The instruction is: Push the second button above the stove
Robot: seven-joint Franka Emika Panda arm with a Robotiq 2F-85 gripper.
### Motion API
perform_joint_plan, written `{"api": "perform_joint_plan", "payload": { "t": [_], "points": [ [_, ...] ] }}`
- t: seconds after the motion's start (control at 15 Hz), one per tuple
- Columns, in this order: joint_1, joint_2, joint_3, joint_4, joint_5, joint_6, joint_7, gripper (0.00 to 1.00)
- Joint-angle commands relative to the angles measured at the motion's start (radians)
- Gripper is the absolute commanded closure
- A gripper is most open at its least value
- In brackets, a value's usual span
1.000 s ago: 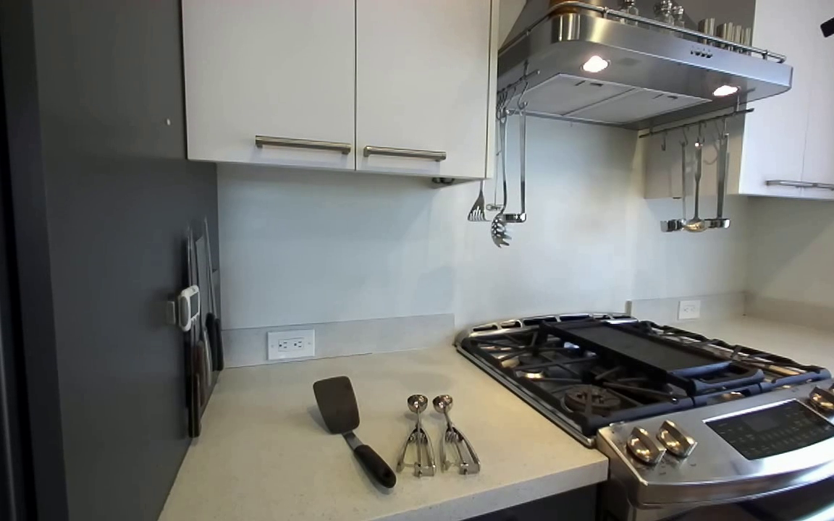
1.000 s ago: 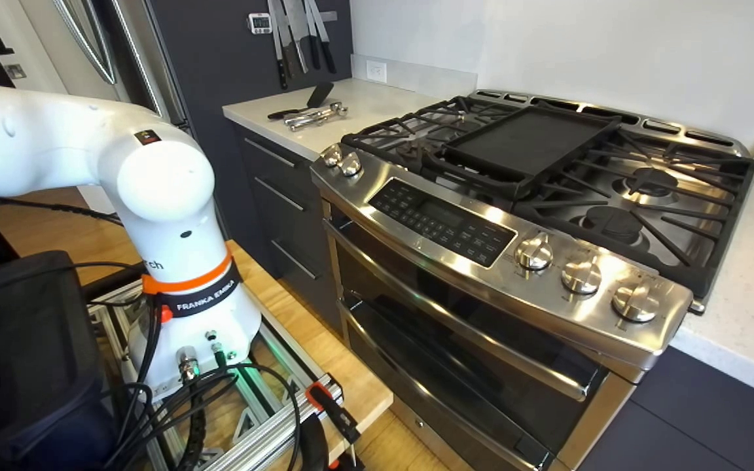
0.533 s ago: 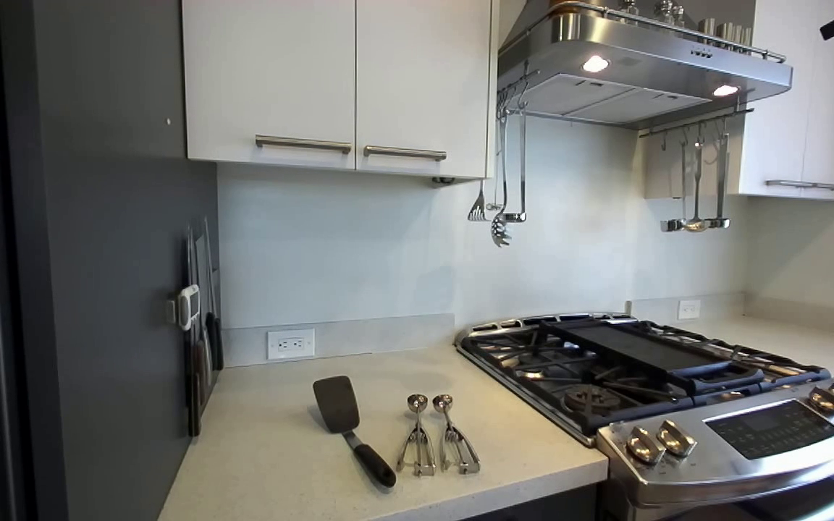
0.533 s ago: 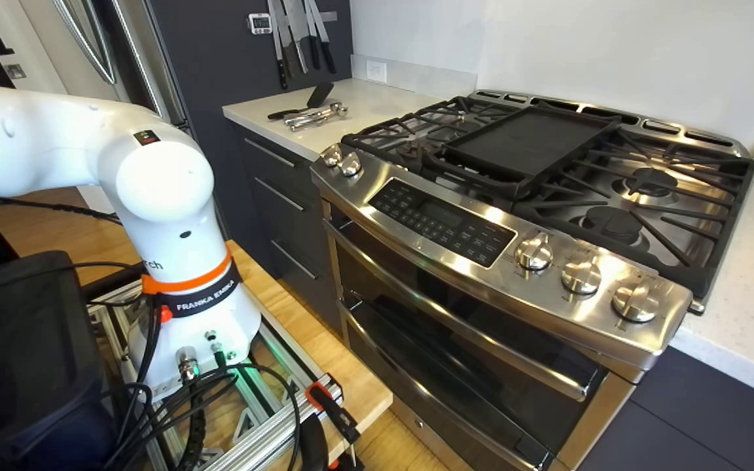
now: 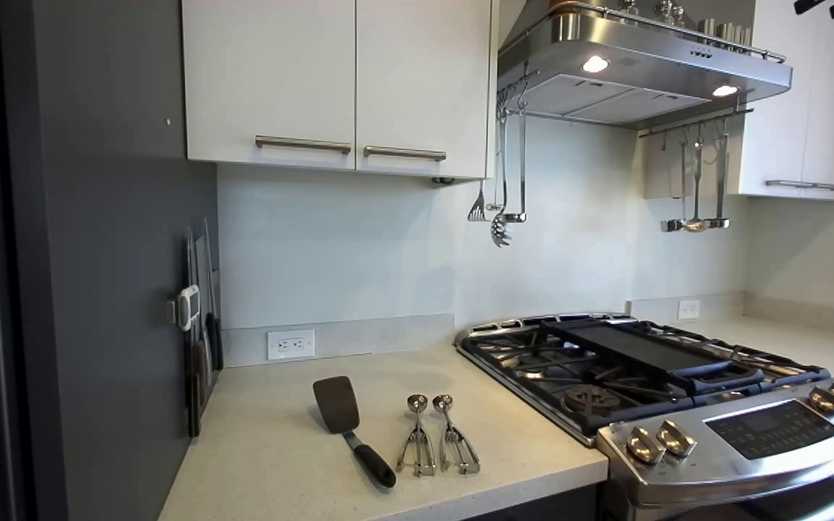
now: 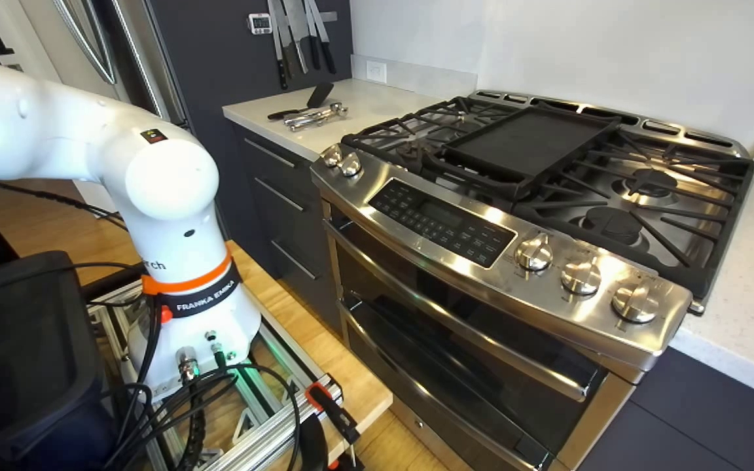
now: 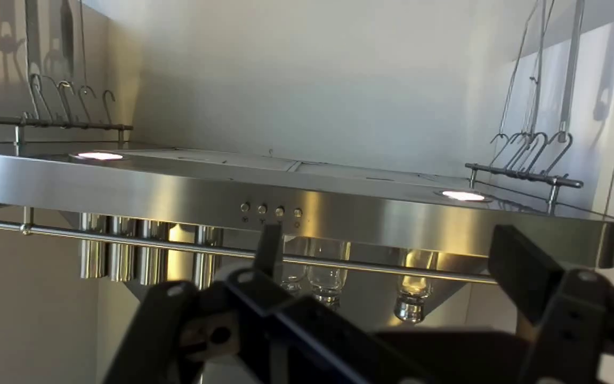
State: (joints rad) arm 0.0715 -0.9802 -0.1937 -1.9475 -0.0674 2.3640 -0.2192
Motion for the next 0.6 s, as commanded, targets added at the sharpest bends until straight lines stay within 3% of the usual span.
{"api": "perform_joint_plan", "payload": {
  "t": [0.0, 0.07, 0.53],
  "points": [
    [0.039, 0.153, -0.058, 0.196, 0.066, -0.072, 0.003, 0.29],
    [0.039, 0.183, -0.075, 0.231, 0.074, -0.079, -0.005, 0.3],
    [0.112, 0.312, -0.18, 0.344, 0.173, -0.035, -0.126, 0.85]
  ]
}}
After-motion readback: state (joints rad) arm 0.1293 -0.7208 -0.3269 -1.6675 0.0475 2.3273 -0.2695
